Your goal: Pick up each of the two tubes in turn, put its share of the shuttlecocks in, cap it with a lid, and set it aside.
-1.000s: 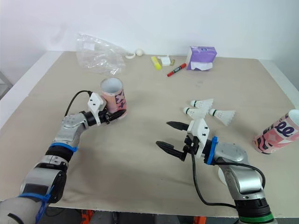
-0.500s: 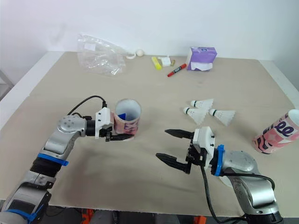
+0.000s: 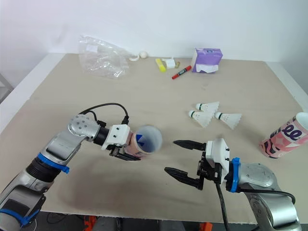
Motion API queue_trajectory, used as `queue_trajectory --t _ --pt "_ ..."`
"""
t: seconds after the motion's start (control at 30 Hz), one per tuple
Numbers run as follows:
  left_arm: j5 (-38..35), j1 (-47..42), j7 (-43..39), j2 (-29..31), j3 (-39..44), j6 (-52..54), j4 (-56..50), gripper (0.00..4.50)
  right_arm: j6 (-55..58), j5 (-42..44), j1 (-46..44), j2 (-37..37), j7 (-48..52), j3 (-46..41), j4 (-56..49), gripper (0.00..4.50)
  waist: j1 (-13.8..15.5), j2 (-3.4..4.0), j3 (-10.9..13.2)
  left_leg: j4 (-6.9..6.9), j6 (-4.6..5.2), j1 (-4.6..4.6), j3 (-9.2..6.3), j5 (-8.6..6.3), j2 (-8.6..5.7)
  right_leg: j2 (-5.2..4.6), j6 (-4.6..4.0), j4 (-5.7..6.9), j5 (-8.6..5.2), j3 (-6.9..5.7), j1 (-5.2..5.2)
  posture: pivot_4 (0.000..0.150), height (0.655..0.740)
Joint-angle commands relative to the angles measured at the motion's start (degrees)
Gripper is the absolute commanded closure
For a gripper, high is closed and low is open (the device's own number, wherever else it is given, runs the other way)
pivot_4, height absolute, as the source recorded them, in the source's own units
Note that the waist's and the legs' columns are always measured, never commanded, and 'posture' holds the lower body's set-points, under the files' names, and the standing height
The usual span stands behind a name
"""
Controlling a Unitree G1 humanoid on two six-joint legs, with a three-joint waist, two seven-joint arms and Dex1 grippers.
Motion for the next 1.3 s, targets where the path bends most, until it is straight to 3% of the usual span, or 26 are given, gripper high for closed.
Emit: queue_trajectory --t 0.03,0.5,0.77,1.3 --pt "2.24 -1.29 -0.39 0.5 -2.31 1.01 -1.65 1.74 -0.72 0.73 0.08 -0.33 -0.34 -1.17 -2.66 0.0 0.0 0.0 0.0 0.0 0.0 0.0 0.0 0.0 0.0 0.0 0.0 0.0 0.0 0.0 0.0 0.15 0.74" --pt "4.15 -3.15 0.18 -0.61 -3.61 1.2 0.71 1.74 0.56 2.3 0.93 0.52 -4.21 -2.61 -3.62 0.0 0.02 0.0 -0.01 0.25 0.0 0.03 0.0 0.0 0.0 0.0 -0.2 0.0 -0.09 0.0 0.14 0.15 0.74" --pt "4.51 -4.47 0.03 -1.03 -3.89 0.75 2.66 1.74 4.92 5.74 0.36 3.21 -13.62 -9.45 1.21 0.0 0.06 0.0 -0.02 0.36 0.0 0.04 0.0 0.0 -0.01 0.0 -0.21 0.0 -0.02 0.01 0.21 0.15 0.74" --pt "5.09 -5.14 0.52 -1.68 -3.63 0.47 3.48 1.74 13.0 -2.09 -14.38 6.63 -28.15 -6.21 18.33 0.0 0.08 0.08 -0.05 0.43 0.22 0.04 0.02 0.14 -0.02 0.0 -0.25 0.0 0.19 0.02 0.22 0.15 0.74"
